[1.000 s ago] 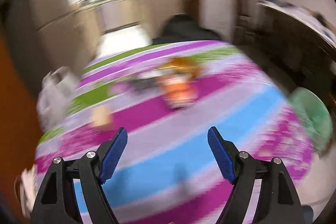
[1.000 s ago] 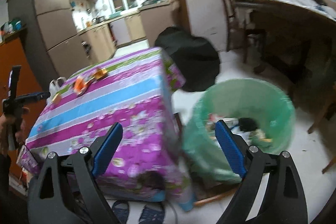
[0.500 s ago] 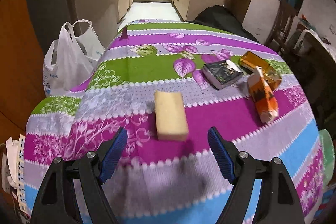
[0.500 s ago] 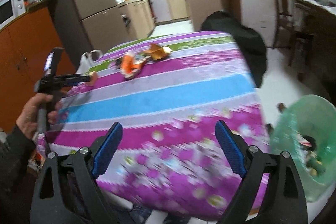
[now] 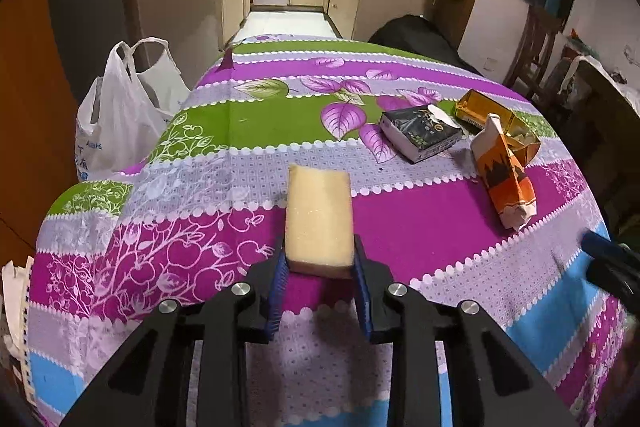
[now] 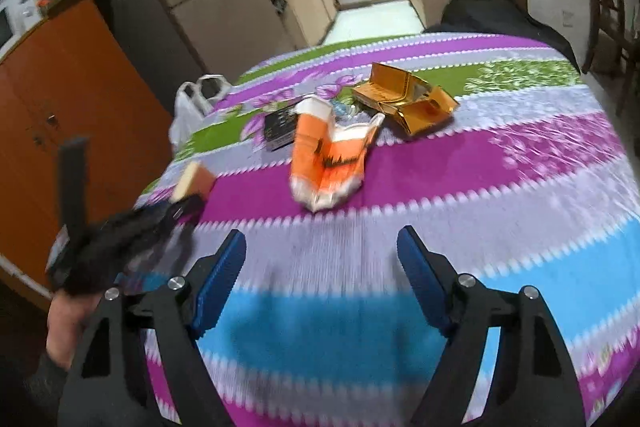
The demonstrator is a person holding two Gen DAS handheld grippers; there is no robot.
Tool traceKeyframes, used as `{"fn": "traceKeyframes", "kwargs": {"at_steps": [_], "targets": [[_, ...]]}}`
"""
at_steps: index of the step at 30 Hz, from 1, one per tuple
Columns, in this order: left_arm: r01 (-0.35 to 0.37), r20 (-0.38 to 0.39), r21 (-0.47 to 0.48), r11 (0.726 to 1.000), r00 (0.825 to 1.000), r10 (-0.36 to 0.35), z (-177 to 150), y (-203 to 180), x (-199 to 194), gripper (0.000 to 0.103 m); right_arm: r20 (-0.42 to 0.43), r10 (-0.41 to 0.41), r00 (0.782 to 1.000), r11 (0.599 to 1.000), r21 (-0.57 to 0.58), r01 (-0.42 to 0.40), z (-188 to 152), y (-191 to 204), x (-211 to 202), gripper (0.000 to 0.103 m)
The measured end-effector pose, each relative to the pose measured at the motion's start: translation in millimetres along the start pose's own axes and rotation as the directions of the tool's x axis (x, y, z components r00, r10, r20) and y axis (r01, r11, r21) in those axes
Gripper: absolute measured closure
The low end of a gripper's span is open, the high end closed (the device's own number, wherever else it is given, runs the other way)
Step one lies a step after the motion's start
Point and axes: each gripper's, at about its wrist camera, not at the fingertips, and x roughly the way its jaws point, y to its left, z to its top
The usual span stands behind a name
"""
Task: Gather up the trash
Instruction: 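Grasp the beige sponge with the left tool while the right tool grasps the orange snack bag, then carry the beige sponge and orange snack bag over the green bin with both tools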
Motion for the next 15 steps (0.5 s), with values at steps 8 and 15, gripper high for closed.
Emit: {"fn": "traceKeyframes", "kwargs": {"at_steps": [8,15], "targets": [[0.038,0.007,-0.026,0.999,0.999,-0.038,-2,0,-3,0.073,-0.038,-0.079,0.996,0.997,-0.004,0.079,37,10,45,0.027],[0.044,0.011,-0.029,0.999,0.999,-0.044,-3,-2,-4,0.073,-0.054,-0.136,0.989,0.991,-0.011,0.136,39,9,59,0.059]]}}
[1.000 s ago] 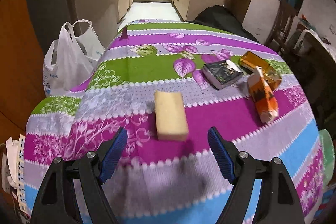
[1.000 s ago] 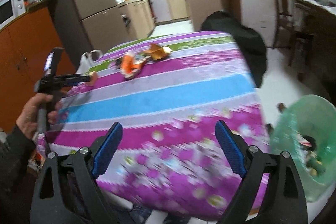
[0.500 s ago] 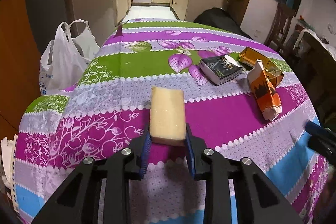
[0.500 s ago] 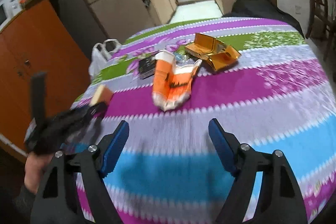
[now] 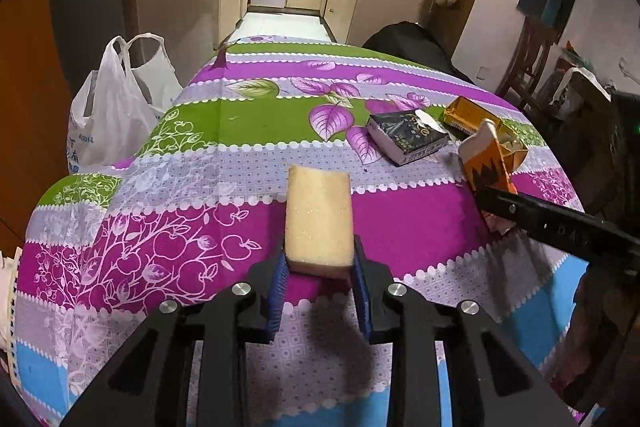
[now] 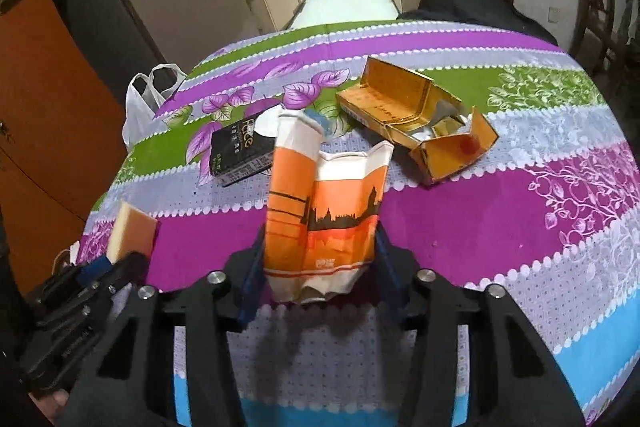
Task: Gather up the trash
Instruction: 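Carry the beige sponge and orange snack bag over the green bin with both tools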
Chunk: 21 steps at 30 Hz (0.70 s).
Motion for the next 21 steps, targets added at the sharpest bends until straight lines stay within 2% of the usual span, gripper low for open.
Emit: {"fn": "traceKeyframes", "kwargs": {"at_steps": [5,8,12,17,21], "targets": [[0.007,0.020,-0.003,1.000,1.000,-0.007,0,-4,-11,0.073,0.065,0.010,0.998,1.000,-0.021,-0.009,-13,1,-25,0.066],[0.021,0.041,0.002,1.000,0.999,-0.021,-2,-9,-25,0.073,0.127,0.027,0.992,0.999,-0.043,-0.021,-28,1,-57,0.066],[0.057,0.073,0.024,0.998,0.996,-0.058,-8,-22,-50,0.073,0.200,0.006,0.980,0.997,-0.078,0.010,-50,1,-102,0.067],[0.143,0.097,0.084,0.986,0.984,-0.150,-15,-63,-83,0.073,0.272,-0.046,0.961,0.996,-0.065,0.066,-79,-23,-161,0.066],[0.211,0.102,0.142,0.967,0.969,-0.226,-20,-108,-104,0.073,0.314,-0.119,0.942,0.991,-0.025,0.134,-106,-56,-209,0.066]]}}
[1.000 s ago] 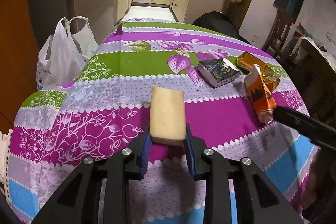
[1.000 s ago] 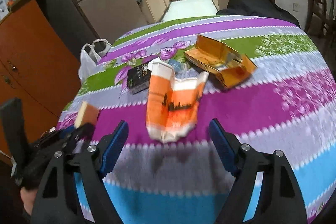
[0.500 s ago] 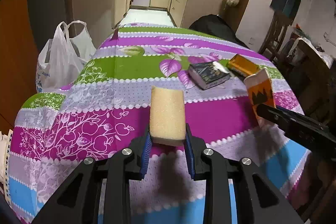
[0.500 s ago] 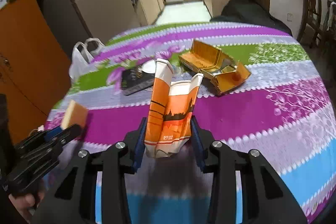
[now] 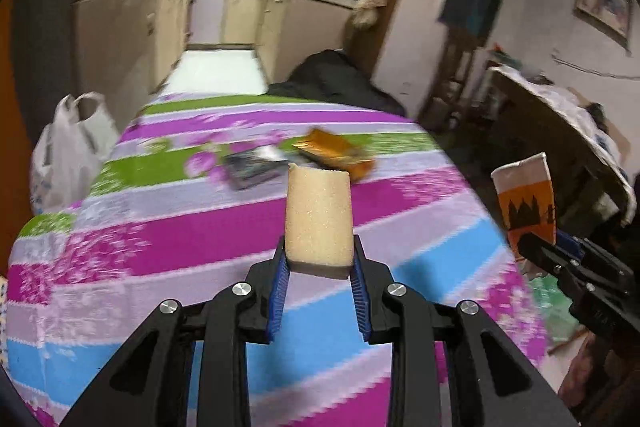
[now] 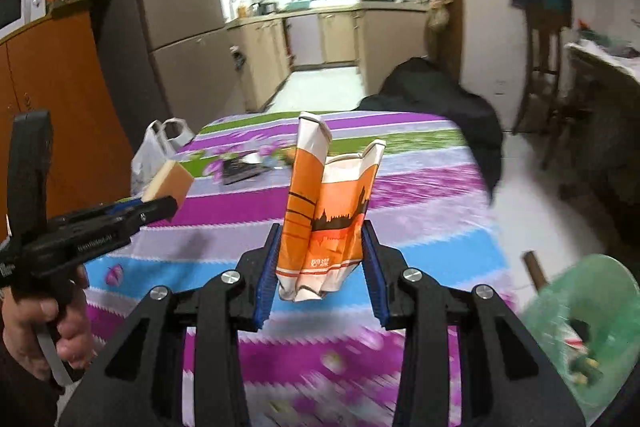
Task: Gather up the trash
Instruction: 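Carry the beige sponge and orange snack bag over the green bin with both tools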
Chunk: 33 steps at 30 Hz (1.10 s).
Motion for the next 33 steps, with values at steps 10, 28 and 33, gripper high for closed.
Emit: {"fn": "traceKeyframes", "kwargs": {"at_steps": [10,28,33], "targets": [[0.190,-0.008,0.172,0.967,0.982,-0.191,1,-163,-13,0.073,0.066,-0.195,0.979,0.978,0.090,0.189,-18,-93,-95,0.066],[0.356,-0.096,0.351,0.866,0.934,-0.345,-1,-385,1,0.073,0.040,-0.394,0.918,0.902,0.206,0.378,-33,-220,-179,0.065],[0.378,-0.166,0.376,0.846,0.926,-0.340,-3,-420,26,0.073,-0.034,-0.372,0.928,0.896,0.247,0.368,-37,-252,-174,0.065]]}}
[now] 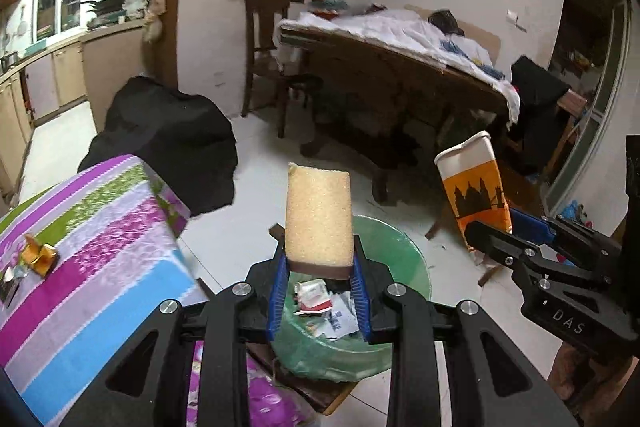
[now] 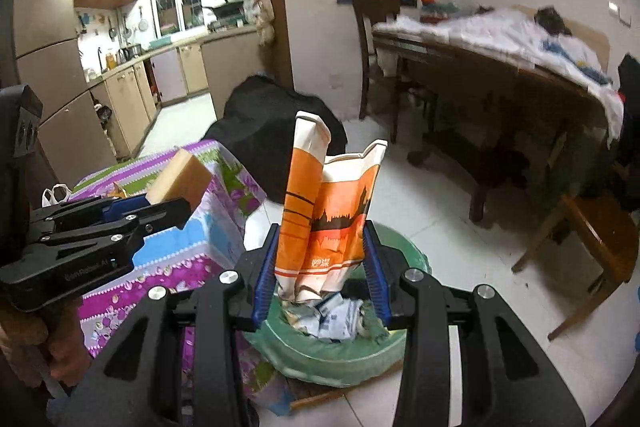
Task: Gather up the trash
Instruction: 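Carry the beige sponge and orange snack bag over the green bin with both tools, then open both tools to drop the sponge and snack bag into the bin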
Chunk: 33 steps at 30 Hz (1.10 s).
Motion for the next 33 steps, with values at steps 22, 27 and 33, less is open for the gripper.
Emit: {"fn": "traceKeyframes", "kwargs": {"at_steps": [22,27,33], "targets": [[-0.044,-0.300,0.017,0.999,0.953,0.047,-10,12,151,0.073,-0.355,0.063,0.933,0.997,0.072,-0.040,-18,-50,99,0.064],[-0.065,-0.323,0.031,0.997,0.944,0.071,-19,17,165,0.073,-0.368,0.066,0.927,0.996,0.074,-0.041,-22,-56,110,0.064],[-0.079,-0.335,0.045,0.996,0.938,0.090,-23,19,179,0.073,-0.372,0.064,0.926,0.997,0.072,-0.040,-21,-61,114,0.064]]}}
